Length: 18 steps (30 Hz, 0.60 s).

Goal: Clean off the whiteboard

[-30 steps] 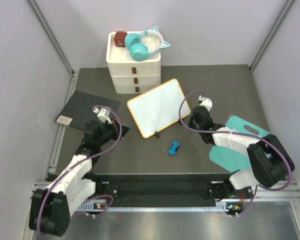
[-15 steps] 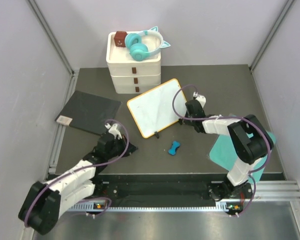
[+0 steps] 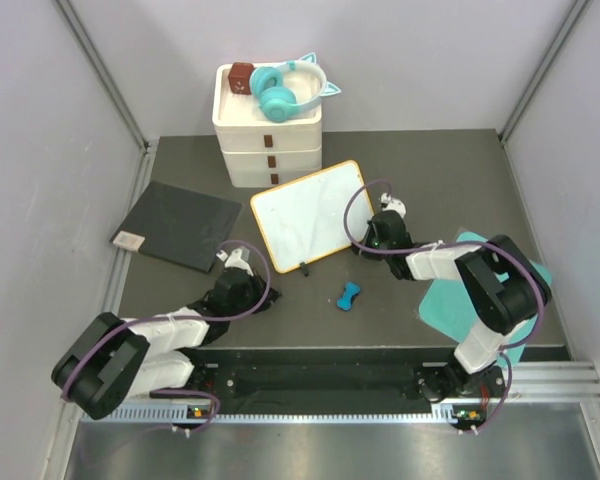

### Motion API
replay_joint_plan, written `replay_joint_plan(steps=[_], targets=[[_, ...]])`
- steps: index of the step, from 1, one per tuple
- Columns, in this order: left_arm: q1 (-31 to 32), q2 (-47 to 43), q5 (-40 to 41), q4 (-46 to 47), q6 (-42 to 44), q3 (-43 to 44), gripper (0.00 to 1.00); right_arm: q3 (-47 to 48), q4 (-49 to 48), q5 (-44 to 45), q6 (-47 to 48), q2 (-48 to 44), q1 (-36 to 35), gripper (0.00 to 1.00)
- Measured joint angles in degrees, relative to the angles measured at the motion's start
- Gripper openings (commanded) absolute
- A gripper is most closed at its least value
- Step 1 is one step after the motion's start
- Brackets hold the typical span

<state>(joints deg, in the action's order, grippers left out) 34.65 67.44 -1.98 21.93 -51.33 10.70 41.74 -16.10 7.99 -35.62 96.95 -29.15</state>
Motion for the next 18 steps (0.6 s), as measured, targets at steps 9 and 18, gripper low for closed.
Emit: replay_joint_plan(steps=[9, 18], targets=[[0.0, -1.5, 4.7, -3.0, 0.5, 1.5, 0.00, -2.5, 0.4, -1.8, -2.8, -2.3, -5.0, 0.00], [0.0, -7.1, 8.2, -13.7, 4.2, 7.3, 0.71, -6.9, 7.2, 1.3, -5.0, -11.8, -6.7, 0.00]])
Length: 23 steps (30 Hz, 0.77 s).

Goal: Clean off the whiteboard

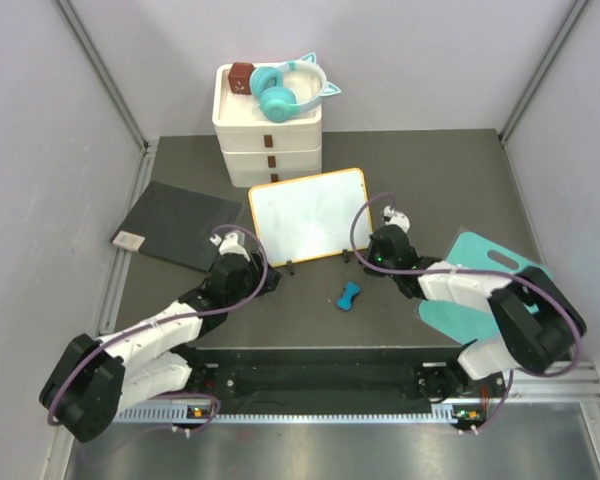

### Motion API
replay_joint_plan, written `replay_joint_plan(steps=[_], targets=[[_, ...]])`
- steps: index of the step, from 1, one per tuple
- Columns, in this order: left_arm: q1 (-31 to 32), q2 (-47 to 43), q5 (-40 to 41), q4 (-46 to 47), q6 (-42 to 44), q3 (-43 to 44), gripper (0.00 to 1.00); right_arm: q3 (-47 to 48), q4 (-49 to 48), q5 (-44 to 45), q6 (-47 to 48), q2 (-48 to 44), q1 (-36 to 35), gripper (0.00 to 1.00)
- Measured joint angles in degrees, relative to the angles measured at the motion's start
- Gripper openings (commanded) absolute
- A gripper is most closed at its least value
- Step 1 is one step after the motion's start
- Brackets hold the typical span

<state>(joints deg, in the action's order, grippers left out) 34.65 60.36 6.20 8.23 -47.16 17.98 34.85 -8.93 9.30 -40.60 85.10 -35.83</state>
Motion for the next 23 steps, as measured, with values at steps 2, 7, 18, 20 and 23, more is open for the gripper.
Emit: replay_joint_plan(steps=[2, 7, 18, 20, 23], targets=[[0.0, -1.6, 1.1, -3.6, 1.2, 3.2, 0.82, -0.3, 3.0, 1.2, 0.2, -4.9, 0.0, 0.03], [0.0, -4.9, 2.0, -9.8, 4.2, 10.5, 0.99, -0.3, 8.2, 3.0, 2.1, -17.5, 0.0, 0.63], [0.0, 2.4, -0.8, -20.0, 10.9, 22.3, 0.99, -0.3, 20.2, 8.2, 8.9, -40.2, 0.4, 0.99], [0.0, 4.4, -2.6, -20.7, 11.4, 22.3, 0.99, -0.3, 21.3, 8.9, 10.3, -41.2, 1.1, 0.99], [0.0, 5.3, -5.6, -21.4, 12.0, 22.3, 0.99, -0.3, 22.9, 9.3, 12.2, -41.0, 2.2, 0.99]])
